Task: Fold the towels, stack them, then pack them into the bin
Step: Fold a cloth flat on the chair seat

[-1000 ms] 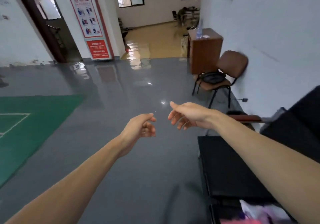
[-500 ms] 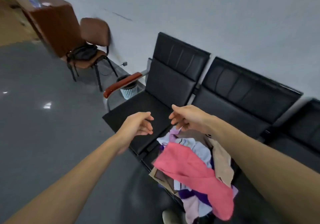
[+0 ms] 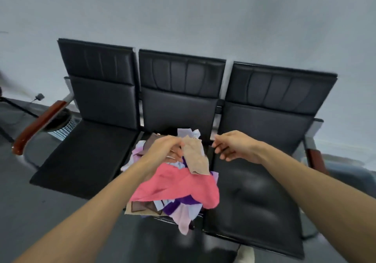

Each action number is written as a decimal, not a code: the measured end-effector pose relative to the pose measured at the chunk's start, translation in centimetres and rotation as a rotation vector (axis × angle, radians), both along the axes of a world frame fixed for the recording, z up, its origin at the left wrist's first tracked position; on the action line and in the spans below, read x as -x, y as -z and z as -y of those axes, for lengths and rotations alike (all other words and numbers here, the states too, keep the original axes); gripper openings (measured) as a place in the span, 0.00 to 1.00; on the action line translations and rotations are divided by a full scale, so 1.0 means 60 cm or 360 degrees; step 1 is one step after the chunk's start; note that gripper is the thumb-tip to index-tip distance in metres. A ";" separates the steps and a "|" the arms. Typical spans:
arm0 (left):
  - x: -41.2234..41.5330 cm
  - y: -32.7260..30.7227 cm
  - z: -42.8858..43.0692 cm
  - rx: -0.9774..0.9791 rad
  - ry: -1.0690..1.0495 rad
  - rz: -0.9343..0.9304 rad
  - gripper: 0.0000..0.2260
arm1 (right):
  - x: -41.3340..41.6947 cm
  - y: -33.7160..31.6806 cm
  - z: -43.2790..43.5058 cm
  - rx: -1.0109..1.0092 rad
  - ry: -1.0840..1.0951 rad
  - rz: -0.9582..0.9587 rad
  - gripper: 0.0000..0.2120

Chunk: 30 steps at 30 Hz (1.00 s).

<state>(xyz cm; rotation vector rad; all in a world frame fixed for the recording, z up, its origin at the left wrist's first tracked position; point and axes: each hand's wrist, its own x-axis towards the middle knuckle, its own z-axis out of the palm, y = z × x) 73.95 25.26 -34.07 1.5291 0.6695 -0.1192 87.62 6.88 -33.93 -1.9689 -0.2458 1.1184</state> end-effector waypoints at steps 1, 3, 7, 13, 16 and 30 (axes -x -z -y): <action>-0.016 0.003 0.022 -0.0014 0.0027 -0.0017 0.09 | -0.010 0.006 0.025 0.0001 0.0012 -0.0001 0.16; -0.056 0.013 0.074 -0.0031 0.0069 -0.0061 0.07 | -0.035 0.019 0.080 -0.0009 0.0049 -0.0005 0.16; -0.122 0.053 0.178 -0.0011 0.0013 -0.0173 0.06 | -0.087 0.063 0.183 0.0014 0.0048 -0.0014 0.15; -0.193 0.152 0.264 -0.0013 0.0071 -0.0301 0.07 | -0.139 0.170 0.274 -0.0004 0.0203 -0.0085 0.14; -0.227 0.243 0.278 -0.0030 0.0193 -0.0266 0.06 | -0.162 0.253 0.282 -0.0018 0.0325 -0.0111 0.13; -0.415 0.729 0.296 -0.0092 0.0437 0.0169 0.11 | -0.259 0.720 0.287 -0.0193 0.0662 0.0110 0.11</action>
